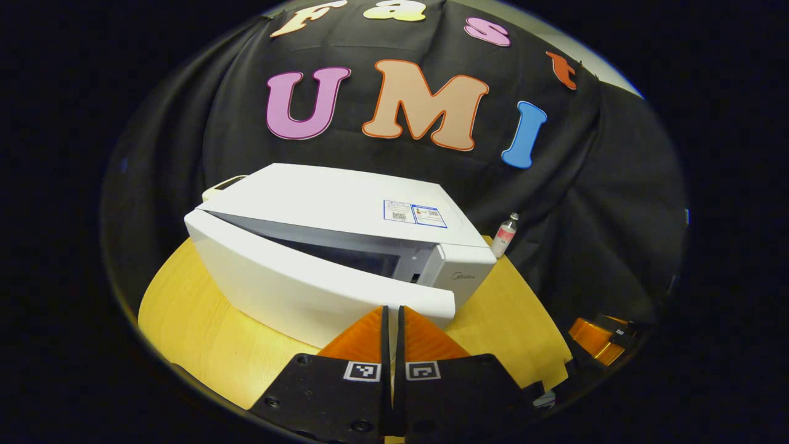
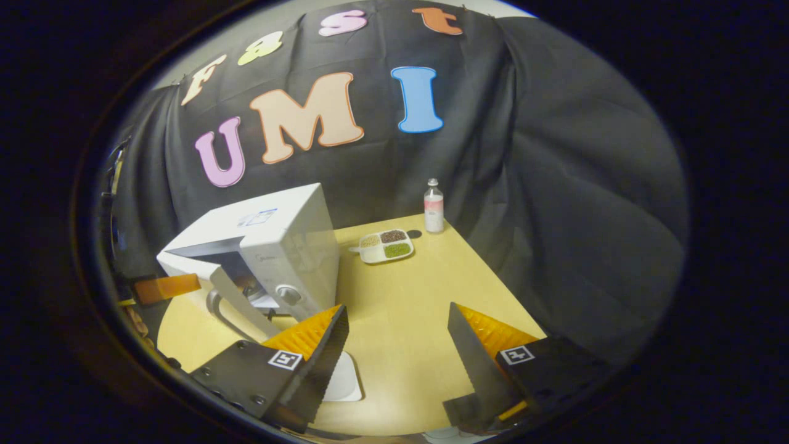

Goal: Open the microwave oven with the left hand, put the food in, and close the microwave oven.

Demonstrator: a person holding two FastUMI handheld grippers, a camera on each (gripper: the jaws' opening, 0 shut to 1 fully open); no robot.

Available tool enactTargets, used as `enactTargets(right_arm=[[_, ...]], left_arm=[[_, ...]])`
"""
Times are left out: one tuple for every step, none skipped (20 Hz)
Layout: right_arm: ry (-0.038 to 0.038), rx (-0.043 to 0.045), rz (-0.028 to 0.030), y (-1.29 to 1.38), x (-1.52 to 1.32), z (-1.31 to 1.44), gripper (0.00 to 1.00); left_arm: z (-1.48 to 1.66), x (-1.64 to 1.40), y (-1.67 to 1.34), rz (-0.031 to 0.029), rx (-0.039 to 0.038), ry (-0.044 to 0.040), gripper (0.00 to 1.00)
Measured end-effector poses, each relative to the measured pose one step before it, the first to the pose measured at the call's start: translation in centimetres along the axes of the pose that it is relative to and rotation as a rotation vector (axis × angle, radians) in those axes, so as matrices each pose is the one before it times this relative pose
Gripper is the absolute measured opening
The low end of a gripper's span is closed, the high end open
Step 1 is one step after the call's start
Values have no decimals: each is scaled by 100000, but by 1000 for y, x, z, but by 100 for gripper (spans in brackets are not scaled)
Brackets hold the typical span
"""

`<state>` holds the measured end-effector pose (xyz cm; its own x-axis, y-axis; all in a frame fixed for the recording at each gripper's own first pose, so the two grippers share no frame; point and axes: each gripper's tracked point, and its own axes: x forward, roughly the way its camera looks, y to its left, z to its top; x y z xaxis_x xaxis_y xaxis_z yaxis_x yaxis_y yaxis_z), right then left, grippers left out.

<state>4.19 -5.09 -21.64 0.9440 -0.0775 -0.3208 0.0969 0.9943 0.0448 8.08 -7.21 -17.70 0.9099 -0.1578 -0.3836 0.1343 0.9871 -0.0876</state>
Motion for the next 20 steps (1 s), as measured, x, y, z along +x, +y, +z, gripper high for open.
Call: enactTargets(right_arm=[[425,-142,616,45,109,-182,100],[239,270,886,210,-11,7,100],[311,318,1047,260,-1,-129,100],[597,126,799,243,72,-147,100],[825,101,505,107,102,-274,100],[647,108,214,101,15,-199,100],[341,243,263,89,-16,-65,100],[132,359,366,155,17,12,100],[179,295,295,131,77,-50,100],[70,56,307,114,-63,-25,100],[-68,-144,244,96,54,78,100],[-75,-338,160,71,-56,-16,100],[-79,-413,24,56,34,24,100],[-38,-408,-118,10,0,92,100],[18,-269,-168,-64,134,25,100],[112,-72,-143,-45,99,40,100],[232,122,-204,-37,207,-14,100],[347,214,-180,-66,70,3,100],[356,161,-303,-115,172,-57,100],[156,135,-400,-112,103,10,100]], left_arm=[[200,309,-57,273,821,-443,0],[277,213,-109,166,1088,-653,0],[274,309,-156,-6,953,-546,0],[293,381,-226,15,793,-755,0],[272,317,-250,-40,417,-533,0],[192,335,-241,-102,181,-486,0],[162,413,-243,-244,264,-146,0],[88,338,-175,-166,490,-201,0],[108,295,-107,3,673,-27,0],[111,268,-132,40,584,-48,0],[82,251,-179,-78,350,-110,1],[119,196,-107,-196,165,-244,0],[68,246,-126,-70,80,-329,0],[81,179,-6,-44,94,-213,0],[94,240,-17,129,-20,-240,0],[121,118,102,206,-286,-143,0],[-92,216,28,371,-557,256,0],[-82,77,9,206,-562,-34,0],[32,89,-6,143,-487,-148,0],[140,156,17,3,-238,-575,0]])
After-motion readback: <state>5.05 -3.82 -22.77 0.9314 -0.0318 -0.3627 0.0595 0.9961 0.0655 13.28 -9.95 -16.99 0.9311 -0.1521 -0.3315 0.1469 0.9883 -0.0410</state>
